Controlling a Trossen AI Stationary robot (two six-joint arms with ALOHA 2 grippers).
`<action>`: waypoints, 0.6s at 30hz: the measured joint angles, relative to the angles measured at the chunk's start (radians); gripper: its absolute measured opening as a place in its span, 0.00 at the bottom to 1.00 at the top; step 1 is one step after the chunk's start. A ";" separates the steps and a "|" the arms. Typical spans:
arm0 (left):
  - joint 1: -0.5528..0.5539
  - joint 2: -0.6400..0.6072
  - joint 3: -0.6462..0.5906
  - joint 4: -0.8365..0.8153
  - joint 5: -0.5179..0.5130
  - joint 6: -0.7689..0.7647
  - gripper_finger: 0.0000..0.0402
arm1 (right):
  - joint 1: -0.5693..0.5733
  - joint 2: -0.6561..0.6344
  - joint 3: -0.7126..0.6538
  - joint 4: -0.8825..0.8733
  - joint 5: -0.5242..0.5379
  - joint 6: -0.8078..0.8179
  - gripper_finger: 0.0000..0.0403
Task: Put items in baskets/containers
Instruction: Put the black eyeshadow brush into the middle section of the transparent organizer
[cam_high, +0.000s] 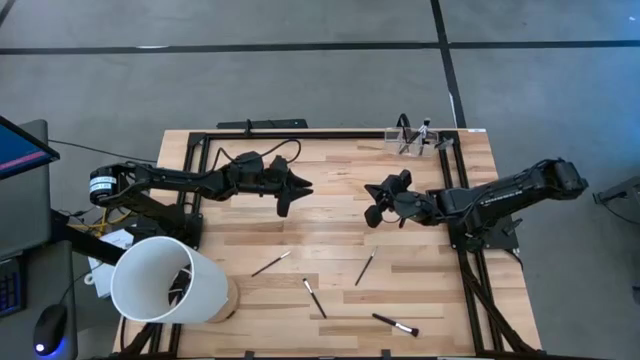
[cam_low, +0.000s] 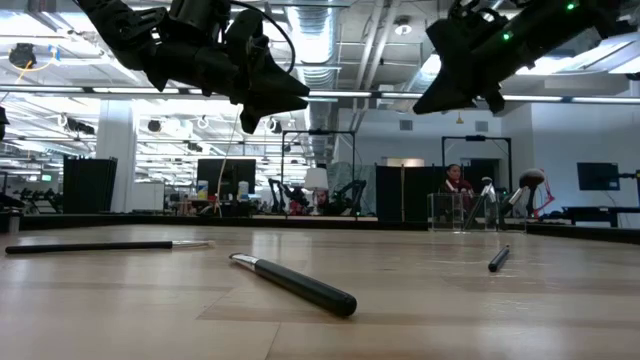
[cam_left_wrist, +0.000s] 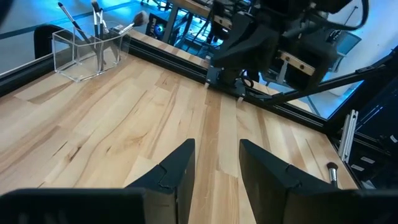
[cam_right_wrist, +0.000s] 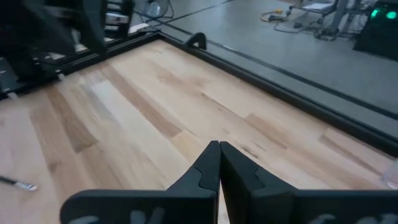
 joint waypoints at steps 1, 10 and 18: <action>0.000 0.000 0.000 0.000 0.000 0.001 0.30 | 0.008 0.000 -0.001 0.000 -0.001 0.000 0.00; -0.011 0.000 0.000 0.000 -0.008 0.005 0.30 | 0.074 0.000 -0.001 0.001 0.004 0.026 0.00; -0.040 0.000 0.000 0.001 -0.008 0.008 0.30 | 0.115 0.000 -0.001 0.000 0.005 0.057 0.00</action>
